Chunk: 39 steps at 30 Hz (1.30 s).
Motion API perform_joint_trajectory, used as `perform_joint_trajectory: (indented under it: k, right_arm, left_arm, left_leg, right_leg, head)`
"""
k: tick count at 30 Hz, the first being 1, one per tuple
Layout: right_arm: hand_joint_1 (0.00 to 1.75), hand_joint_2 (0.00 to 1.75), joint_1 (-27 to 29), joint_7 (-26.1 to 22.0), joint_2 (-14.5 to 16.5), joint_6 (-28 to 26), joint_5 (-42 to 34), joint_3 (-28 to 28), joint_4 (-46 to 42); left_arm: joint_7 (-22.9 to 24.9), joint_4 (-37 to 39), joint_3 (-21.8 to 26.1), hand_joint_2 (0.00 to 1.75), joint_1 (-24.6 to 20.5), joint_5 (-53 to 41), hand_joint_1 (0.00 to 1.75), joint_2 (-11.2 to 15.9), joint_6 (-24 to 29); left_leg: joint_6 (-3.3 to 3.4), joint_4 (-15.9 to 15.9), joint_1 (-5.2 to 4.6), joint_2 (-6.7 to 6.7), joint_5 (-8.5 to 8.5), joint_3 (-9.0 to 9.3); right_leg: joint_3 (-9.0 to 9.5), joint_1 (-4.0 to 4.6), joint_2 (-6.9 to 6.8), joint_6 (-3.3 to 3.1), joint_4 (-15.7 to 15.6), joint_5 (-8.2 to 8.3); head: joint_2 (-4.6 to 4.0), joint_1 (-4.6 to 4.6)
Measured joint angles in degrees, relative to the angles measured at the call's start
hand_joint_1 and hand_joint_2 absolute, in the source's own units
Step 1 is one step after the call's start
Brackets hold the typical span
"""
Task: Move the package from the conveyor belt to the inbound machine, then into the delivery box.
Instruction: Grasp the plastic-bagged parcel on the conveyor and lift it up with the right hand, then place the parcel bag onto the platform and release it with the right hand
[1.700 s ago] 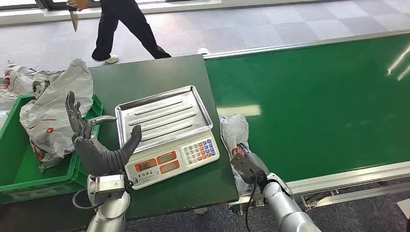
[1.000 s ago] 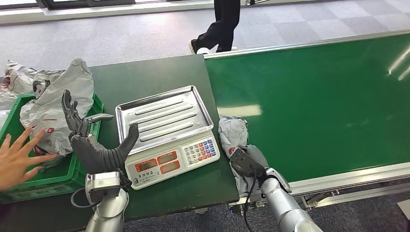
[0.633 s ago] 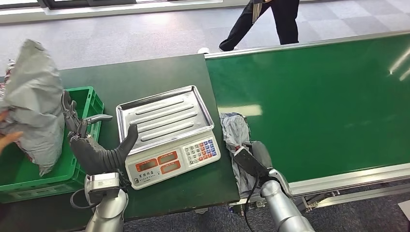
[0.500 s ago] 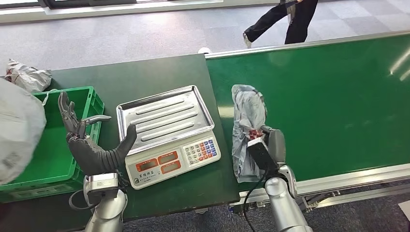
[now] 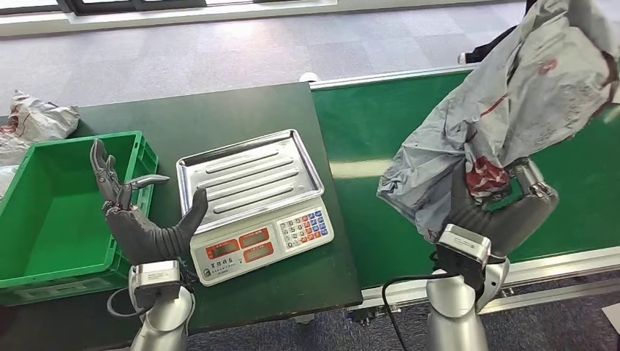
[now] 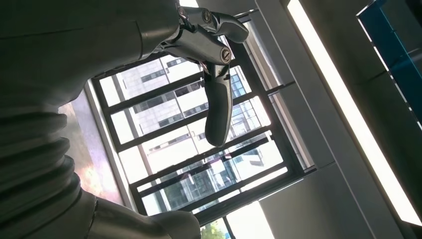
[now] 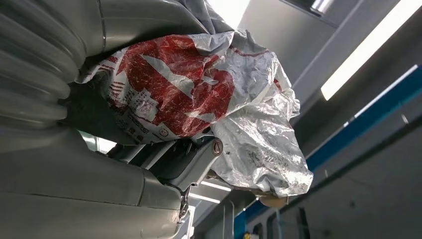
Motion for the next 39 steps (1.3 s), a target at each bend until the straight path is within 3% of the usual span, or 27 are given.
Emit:
perform_joint_trajectory:
  k: [3,8,17,20,23,25,29,35,39]
  right_arm:
    - [1.75,1.75,-3.26,0.03,1.03,0.56,-1.35,-0.71,2.83]
    - [1.75,1.75,-11.41,1.29,0.98,0.06,-1.59,0.41,15.18]
    - [1.75,1.75,-13.92,1.48,0.98,0.04,-1.82,1.39,21.10]
    - [1.75,1.75,-15.35,3.64,0.93,5.41,-2.26,2.20,23.25]
    - [1.75,1.75,-20.94,4.98,1.29,15.69,-4.07,4.72,31.29]
    - [1.75,1.75,-25.14,4.77,2.20,19.81,-5.57,6.55,37.76]
    - [1.75,1.75,-30.41,4.75,4.10,22.09,-7.74,9.46,47.65]
    - [1.75,1.75,-32.68,4.71,5.04,23.34,-8.59,11.86,54.85]
    - [1.75,1.75,-33.63,4.77,5.06,29.66,-8.66,12.81,57.69]
  left_arm:
    - [-1.30,0.58,-0.75,1.75,-0.21,1.83,0.00,-0.14,0.37]
    - [-2.81,2.04,-2.24,1.75,-0.66,3.32,0.00,-0.58,0.57]
    - [-2.96,3.15,-2.32,1.75,-0.66,3.43,0.00,-0.62,0.59]
    - [-2.98,3.28,-2.52,1.75,-0.71,4.00,0.00,-0.60,0.60]
    - [-2.98,3.55,-3.80,1.75,-1.40,5.15,0.00,-0.54,0.62]
    - [-2.98,3.87,-4.71,1.75,-2.03,5.61,0.00,-0.52,0.63]
    - [-2.98,4.11,-5.49,1.75,-2.36,5.82,0.00,-0.45,0.63]
    - [-2.98,4.10,-6.13,1.75,-2.39,6.30,0.00,-0.25,0.63]
    - [-2.98,4.32,-6.44,1.75,-2.67,6.67,0.00,-0.02,0.63]
  left_leg:
    - [0.00,-0.01,0.01,0.16,-0.01,-0.31]
    - [0.05,0.03,0.00,0.12,0.16,0.09]
    - [0.03,0.03,0.00,-0.06,0.21,-0.05]
    - [0.01,0.02,0.00,0.01,0.16,-0.36]
    - [-0.03,0.01,0.00,0.25,0.15,-0.46]
    - [-0.04,0.02,0.01,0.21,0.32,-0.29]
    - [-0.12,0.02,0.05,-0.04,0.52,-0.25]
    - [-0.12,0.03,0.03,-0.07,0.50,-0.31]
    - [-0.11,0.03,0.01,-0.08,0.50,-0.31]
  right_leg:
    - [0.03,0.00,0.08,-0.01,0.00,0.01]
    - [0.02,0.00,0.02,0.03,0.00,0.15]
    - [-0.03,0.00,-0.08,0.03,0.00,0.14]
    - [-0.03,-0.01,-0.03,0.03,0.01,0.15]
    - [-0.13,-0.01,0.13,-0.02,0.01,0.21]
    - [-0.20,0.02,0.11,-0.06,0.01,0.32]
    - [-0.28,0.07,-0.07,-0.07,0.04,0.40]
    - [-0.30,0.04,-0.07,-0.07,0.03,0.40]
    - [-0.32,0.02,-0.06,-0.06,0.02,0.41]
  head:
    - [0.00,-0.01]
    - [0.00,0.00]
    - [0.00,-0.01]
    - [0.00,0.01]
    - [0.00,-0.01]
    - [0.00,-0.01]
    - [0.00,-0.01]
    - [0.00,0.00]
    - [0.00,-0.01]
